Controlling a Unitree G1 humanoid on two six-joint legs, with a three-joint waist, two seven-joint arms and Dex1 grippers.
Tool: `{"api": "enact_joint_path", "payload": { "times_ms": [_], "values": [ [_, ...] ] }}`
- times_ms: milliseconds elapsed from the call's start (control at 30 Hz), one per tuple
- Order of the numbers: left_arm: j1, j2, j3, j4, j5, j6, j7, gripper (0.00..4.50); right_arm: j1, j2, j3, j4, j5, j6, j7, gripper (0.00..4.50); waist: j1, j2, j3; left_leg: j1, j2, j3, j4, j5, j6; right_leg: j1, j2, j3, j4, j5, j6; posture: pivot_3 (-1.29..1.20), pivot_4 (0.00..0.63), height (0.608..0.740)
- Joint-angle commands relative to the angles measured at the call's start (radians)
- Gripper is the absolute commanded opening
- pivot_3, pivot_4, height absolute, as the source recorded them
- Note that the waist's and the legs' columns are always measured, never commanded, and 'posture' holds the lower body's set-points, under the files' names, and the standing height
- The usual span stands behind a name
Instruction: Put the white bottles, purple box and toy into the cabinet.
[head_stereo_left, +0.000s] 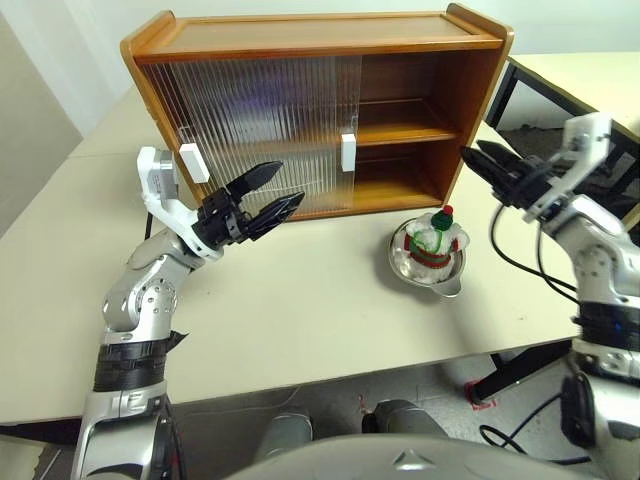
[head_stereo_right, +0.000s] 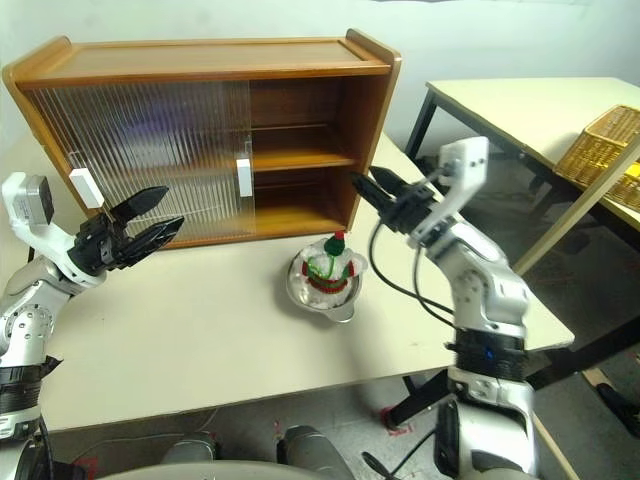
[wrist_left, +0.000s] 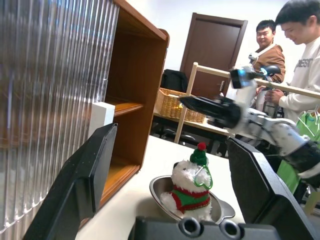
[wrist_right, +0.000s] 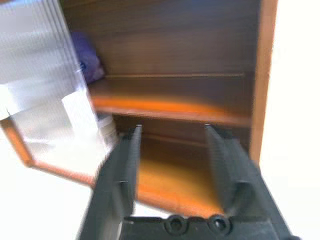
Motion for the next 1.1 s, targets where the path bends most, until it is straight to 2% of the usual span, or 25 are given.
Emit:
{"api": "enact_joint_path", "payload": {
  "times_ms": [33, 100, 400, 700, 867, 1100],
  "values": [
    [-0.006, 0.0, -0.006, 0.015, 0.012, -0.005, -0.012, 4.5, 0.091, -0.051, -0.027, -0.076, 0.073, 0.074, 0.057, 3.98, -0.004, 0.0, 0.0, 0.001, 0.0, 0.0, 0.001, 0.0, 0.0, 0.001, 0.0, 0.0, 0.0, 0.0, 0.0, -0.11, 0.0, 0.74],
    [-0.005, -0.003, -0.005, 0.014, 0.013, -0.004, -0.014, 4.5, 0.162, -0.086, -0.025, -0.106, 0.093, 0.091, 0.1, 4.47, -0.007, -0.001, 0.0, 0.001, -0.001, 0.001, 0.002, 0.0, 0.0, 0.003, 0.0, -0.001, 0.0, 0.0, 0.001, -0.11, 0.0, 0.74],
    [0.008, 0.002, 0.003, 0.005, 0.012, 0.001, -0.014, 4.5, 0.346, -0.154, 0.02, -0.152, 0.073, 0.059, 0.227, 4.47, -0.023, -0.001, 0.0, 0.0, -0.001, 0.004, 0.002, -0.001, -0.002, 0.004, -0.001, 0.0, -0.002, -0.002, 0.002, -0.11, 0.002, 0.74],
    [0.011, -0.001, 0.003, -0.007, 0.015, -0.002, -0.003, 4.5, 0.342, -0.141, 0.093, -0.084, -0.006, 0.009, 0.231, 4.47, -0.022, -0.001, 0.0, -0.001, -0.001, 0.004, 0.001, -0.002, -0.002, 0.001, -0.001, 0.001, -0.002, -0.003, 0.003, -0.08, 0.0, 0.74],
    [0.044, 0.01, 0.015, -0.047, 0.012, 0.0, 0.011, 4.5, 0.296, -0.134, 0.163, 0.004, -0.087, -0.037, 0.226, 4.47, -0.018, -0.001, 0.0, 0.0, -0.001, 0.004, 0.001, -0.002, -0.003, 0.001, -0.001, 0.0, -0.002, -0.004, 0.003, -0.05, 0.0, 0.74],
    [0.066, 0.015, 0.03, -0.079, 0.001, 0.005, 0.033, 4.5, 0.235, -0.116, 0.196, 0.1, -0.113, -0.084, 0.258, 4.47, 0.005, -0.001, 0.0, 0.0, -0.001, 0.004, 0.001, -0.002, -0.003, 0.001, -0.001, 0.001, -0.002, -0.004, 0.003, -0.02, 0.0, 0.74]
  ]
}}
